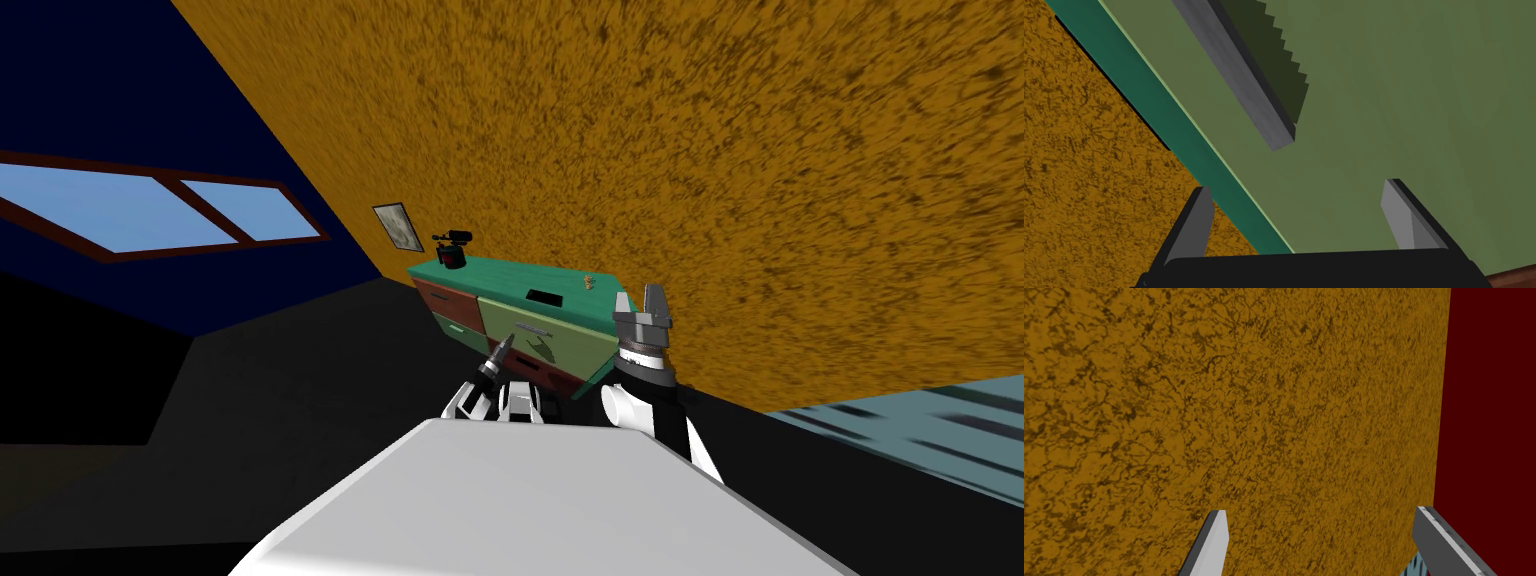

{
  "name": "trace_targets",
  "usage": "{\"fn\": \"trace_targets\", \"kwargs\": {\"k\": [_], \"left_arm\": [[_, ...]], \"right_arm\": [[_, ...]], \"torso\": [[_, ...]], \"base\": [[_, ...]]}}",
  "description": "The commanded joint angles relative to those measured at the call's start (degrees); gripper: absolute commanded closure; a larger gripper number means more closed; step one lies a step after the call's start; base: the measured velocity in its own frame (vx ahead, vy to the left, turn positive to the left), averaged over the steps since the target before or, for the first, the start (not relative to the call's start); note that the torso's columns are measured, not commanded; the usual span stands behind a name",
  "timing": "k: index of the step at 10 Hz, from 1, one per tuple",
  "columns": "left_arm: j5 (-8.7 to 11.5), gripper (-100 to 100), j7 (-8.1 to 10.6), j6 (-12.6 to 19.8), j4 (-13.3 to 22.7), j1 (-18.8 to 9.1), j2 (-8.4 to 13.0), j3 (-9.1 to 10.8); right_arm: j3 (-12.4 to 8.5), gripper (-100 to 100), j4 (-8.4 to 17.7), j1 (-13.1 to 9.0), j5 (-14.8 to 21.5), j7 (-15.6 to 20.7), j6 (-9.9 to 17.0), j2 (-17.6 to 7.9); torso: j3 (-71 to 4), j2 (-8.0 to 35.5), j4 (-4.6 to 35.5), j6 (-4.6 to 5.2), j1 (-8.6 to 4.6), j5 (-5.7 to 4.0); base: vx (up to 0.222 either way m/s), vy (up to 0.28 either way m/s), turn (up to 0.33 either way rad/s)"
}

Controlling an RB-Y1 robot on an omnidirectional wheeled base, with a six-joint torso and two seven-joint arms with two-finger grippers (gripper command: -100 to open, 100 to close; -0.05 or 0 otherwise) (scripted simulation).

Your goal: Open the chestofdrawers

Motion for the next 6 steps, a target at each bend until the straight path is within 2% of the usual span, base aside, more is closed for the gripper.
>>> {"fn": "trace_targets", "kwargs": {"k": [1, 4, 5, 6], "left_arm": [[0.33, -100, -0.05, -0.65, 1.31, -0.37, -1.83, 0.55], [0.39, -100, -0.04, -0.71, 1.58, -0.44, -4.80, 0.65], [0.41, -100, -0.02, -0.77, 1.71, -0.55, -4.05, 0.68], [0.31, -100, 0.07, 0.91, 0.88, -1.29, -4.51, 0.65]], "right_arm": [[0.00, 0, 0.00, 0.00, 0.00, 0.00, 0.00, 0.00], [0.00, 0, 0.00, -0.02, 0.00, 0.00, 0.00, 0.00], [0.00, 0, 0.01, -0.02, 0.00, 0.00, 0.01, 0.00], [0.00, 0, 0.01, -0.03, 0.00, 0.00, 0.01, 0.00]], "torso": [[0.09, 0.15, 0.04, 0.00, -0.02, 0.00], [0.31, 0.49, 0.14, 0.00, 0.18, 0.05], [0.28, 0.44, 0.13, 0.00, 0.20, 0.06], [0.20, 0.31, 0.09, 0.00, 0.15, 0.04]], "base": [[0.140, -0.079, -0.008], [0.045, -0.032, -0.001], [0.000, 0.000, 0.000], [0.015, -0.003, -0.016]]}}
